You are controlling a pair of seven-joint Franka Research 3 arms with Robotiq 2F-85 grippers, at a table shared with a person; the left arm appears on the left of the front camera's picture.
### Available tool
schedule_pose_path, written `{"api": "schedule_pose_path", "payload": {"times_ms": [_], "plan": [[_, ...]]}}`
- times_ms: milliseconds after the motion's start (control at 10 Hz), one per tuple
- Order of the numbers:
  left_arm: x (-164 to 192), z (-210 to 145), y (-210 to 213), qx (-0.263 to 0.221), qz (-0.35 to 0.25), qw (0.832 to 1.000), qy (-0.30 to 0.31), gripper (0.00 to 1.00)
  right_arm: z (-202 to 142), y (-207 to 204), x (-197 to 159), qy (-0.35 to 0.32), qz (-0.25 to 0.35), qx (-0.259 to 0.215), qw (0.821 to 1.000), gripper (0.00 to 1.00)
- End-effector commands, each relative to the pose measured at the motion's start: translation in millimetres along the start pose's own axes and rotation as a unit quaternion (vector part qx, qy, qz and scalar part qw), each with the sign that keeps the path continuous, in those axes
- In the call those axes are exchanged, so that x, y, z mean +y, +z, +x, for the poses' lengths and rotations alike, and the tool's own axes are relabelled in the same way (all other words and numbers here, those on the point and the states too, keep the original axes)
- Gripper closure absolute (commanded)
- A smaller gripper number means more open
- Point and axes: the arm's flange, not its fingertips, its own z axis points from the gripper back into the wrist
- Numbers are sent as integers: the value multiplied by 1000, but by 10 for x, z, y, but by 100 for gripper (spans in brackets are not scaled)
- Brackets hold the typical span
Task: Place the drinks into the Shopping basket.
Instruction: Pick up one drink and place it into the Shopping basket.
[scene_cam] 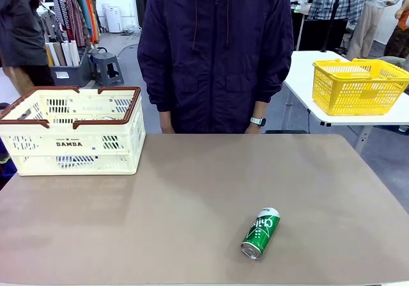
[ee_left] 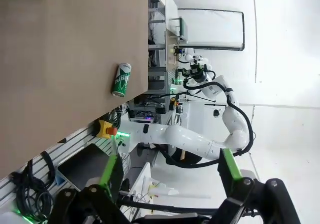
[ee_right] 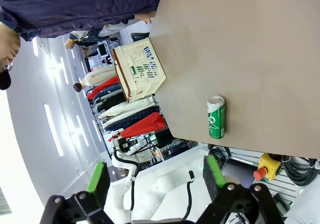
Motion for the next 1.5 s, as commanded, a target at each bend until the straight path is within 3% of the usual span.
{"api": "schedule_pose_path", "payload": {"times_ms": [0, 1100, 1200, 1400], "plan": [[-63, -37, -16, -5, -8, 1000, 7, 0, -7, 15, 55, -4, 8, 1, 1000, 0], [-40, -17, -4, -2, 2, 1000, 0, 0, -7, 15, 55, -4, 8, 1, 1000, 0], [-330, 17, -291, 3, 66, 998, 15, 0, -7, 15, 55, -4, 8, 1, 1000, 0], [-831, 188, -1103, 72, 191, 978, 29, 0, -7, 15, 55, -4, 8, 1, 1000, 0]]}}
